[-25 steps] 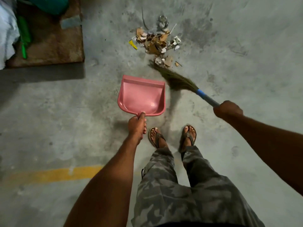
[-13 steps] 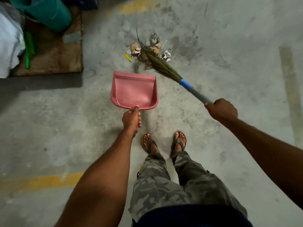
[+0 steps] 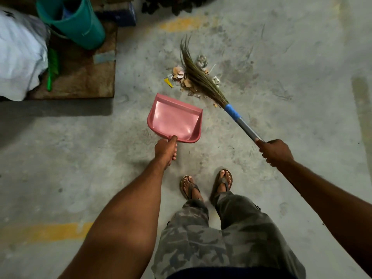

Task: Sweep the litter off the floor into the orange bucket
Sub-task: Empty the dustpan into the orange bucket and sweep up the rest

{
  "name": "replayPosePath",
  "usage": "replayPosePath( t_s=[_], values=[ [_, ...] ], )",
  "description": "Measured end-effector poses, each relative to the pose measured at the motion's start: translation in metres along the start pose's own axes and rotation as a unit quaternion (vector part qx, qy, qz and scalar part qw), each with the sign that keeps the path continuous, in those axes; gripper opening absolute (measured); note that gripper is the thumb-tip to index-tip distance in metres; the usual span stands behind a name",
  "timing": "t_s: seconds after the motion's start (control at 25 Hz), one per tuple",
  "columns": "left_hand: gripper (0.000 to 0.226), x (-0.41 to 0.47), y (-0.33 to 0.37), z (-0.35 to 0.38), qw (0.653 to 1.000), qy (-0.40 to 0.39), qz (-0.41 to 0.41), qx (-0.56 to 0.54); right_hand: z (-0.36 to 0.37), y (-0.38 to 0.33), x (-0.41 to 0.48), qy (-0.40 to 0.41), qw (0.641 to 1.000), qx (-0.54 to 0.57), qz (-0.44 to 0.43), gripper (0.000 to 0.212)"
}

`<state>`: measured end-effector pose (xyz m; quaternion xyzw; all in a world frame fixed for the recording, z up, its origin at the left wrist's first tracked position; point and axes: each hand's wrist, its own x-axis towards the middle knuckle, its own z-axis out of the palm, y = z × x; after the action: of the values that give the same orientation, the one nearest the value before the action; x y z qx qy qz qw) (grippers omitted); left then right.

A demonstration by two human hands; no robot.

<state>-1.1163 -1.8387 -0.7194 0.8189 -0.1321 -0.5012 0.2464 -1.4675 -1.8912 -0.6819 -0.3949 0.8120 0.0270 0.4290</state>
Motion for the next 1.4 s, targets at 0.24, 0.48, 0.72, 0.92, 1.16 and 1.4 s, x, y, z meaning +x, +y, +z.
replayPosePath(
  t_s=[0.24, 0.48, 0.72, 0.92, 1.16, 1.4],
  values=[
    [0.035, 0.109, 0.011, 0.034, 0.999, 0.005, -0.028, -0.024, 0.039, -0.056, 0.099, 0.056, 0.996, -0.053, -0.037, 0.069],
    [0.041, 0.295, -0.02, 0.117, 0.998, -0.058, -0.03, 0.015, 0.099, -0.085, 0.278, 0.172, 0.975, -0.121, -0.073, 0.061],
    [0.047, 0.476, -0.039, 0.18, 0.99, -0.128, -0.03, 0.05, 0.166, -0.089, 0.437, 0.232, 0.947, -0.184, -0.124, 0.051],
    [0.048, 0.568, -0.018, 0.218, 0.992, -0.11, 0.009, 0.06, 0.211, -0.058, 0.508, 0.217, 0.937, -0.206, -0.182, 0.045],
    [0.048, 0.609, 0.022, 0.234, 0.985, -0.149, 0.057, 0.06, 0.236, -0.018, 0.516, 0.195, 0.92, -0.223, -0.255, 0.049],
    [0.045, 0.602, 0.003, 0.223, 0.984, -0.154, 0.074, 0.051, 0.237, 0.01, 0.499, 0.194, 0.911, -0.24, -0.276, 0.048]
  ],
)
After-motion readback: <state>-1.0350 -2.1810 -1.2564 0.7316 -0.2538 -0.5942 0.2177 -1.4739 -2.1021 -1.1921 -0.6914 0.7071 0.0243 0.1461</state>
